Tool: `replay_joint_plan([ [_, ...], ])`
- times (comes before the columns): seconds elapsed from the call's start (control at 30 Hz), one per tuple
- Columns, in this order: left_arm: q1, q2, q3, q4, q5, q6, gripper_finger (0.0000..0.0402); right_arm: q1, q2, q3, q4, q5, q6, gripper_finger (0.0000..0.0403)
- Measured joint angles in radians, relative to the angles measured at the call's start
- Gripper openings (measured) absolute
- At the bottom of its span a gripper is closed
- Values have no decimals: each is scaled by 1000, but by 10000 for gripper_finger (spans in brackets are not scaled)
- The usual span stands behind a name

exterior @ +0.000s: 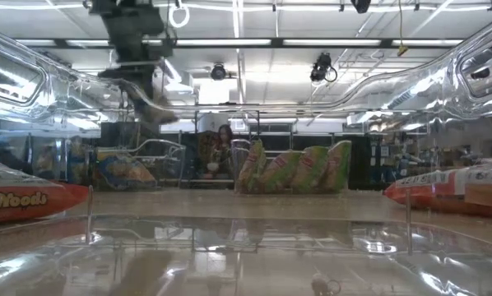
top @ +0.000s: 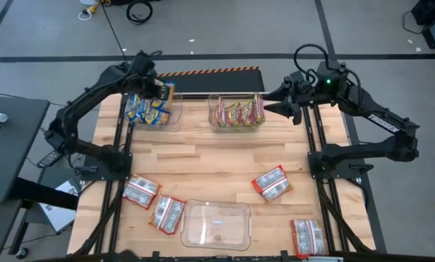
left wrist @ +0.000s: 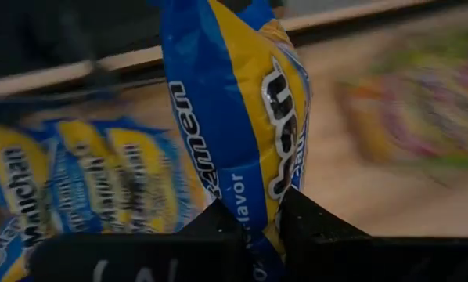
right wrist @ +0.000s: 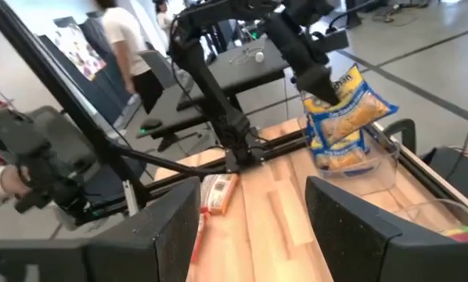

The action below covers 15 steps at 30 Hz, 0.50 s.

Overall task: Sort Maruchan noodles
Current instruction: Put the blue noodle pack into the top left transparent bin

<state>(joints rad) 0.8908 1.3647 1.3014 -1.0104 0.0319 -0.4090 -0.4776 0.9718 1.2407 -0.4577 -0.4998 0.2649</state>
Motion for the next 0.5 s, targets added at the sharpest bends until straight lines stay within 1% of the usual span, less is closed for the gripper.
replay_joint_plan([
  [0.07,32,39,-51,1,-12,-16,41,6,2,0,-2,11,0,236],
  [0.13,37,82,-72,-1,-10,-21,41,10,8,0,-1,13,2,236],
  [0.4,-32,256,-80,49,-39,-20,41,13,55,0,-28,20,13,236],
  [0.5,-57,304,-80,67,-104,-22,48,22,73,0,-38,20,4,236],
])
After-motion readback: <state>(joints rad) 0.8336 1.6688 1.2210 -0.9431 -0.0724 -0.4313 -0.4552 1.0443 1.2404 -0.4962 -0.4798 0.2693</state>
